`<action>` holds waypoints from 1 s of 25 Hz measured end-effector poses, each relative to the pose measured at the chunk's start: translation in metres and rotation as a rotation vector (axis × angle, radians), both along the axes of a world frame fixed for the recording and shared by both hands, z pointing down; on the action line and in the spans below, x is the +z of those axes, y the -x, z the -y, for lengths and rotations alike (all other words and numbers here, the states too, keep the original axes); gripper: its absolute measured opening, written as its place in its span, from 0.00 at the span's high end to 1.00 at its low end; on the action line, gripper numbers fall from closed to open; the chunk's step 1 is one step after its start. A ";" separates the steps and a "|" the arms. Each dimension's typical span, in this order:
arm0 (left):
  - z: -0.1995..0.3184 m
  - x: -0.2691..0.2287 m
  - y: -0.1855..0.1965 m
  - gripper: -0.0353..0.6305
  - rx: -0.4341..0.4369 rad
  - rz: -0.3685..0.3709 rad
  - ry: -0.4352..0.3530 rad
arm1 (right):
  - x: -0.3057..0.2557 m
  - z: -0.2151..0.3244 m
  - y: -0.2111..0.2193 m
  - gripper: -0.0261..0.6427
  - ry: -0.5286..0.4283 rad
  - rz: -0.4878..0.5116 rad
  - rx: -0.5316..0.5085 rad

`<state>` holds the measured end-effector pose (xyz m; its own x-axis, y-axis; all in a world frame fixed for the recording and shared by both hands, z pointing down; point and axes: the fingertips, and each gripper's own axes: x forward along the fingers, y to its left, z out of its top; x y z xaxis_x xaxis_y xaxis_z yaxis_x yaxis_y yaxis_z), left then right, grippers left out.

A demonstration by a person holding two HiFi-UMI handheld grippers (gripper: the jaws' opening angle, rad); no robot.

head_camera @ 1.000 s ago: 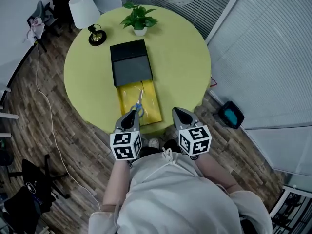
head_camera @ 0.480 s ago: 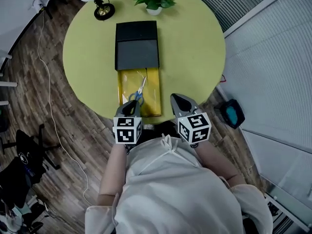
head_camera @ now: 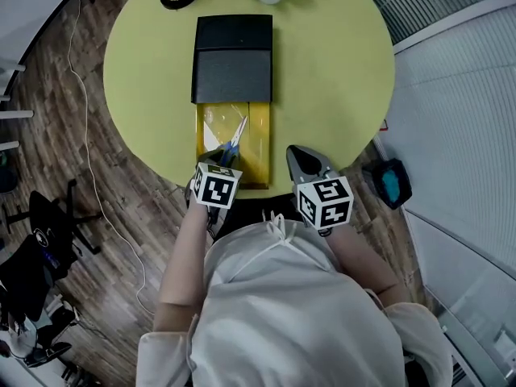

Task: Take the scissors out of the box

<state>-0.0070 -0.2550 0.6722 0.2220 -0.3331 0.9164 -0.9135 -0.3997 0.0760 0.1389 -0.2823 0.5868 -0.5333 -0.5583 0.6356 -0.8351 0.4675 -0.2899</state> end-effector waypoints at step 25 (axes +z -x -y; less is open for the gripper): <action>0.000 0.019 0.002 0.81 0.086 0.109 0.111 | 0.000 -0.003 -0.010 0.96 0.024 -0.029 0.010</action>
<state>-0.0093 -0.2548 0.6915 0.1431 -0.2131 0.9665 -0.8815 -0.4714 0.0266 0.1490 -0.2793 0.5872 -0.5090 -0.5476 0.6641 -0.8477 0.4527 -0.2764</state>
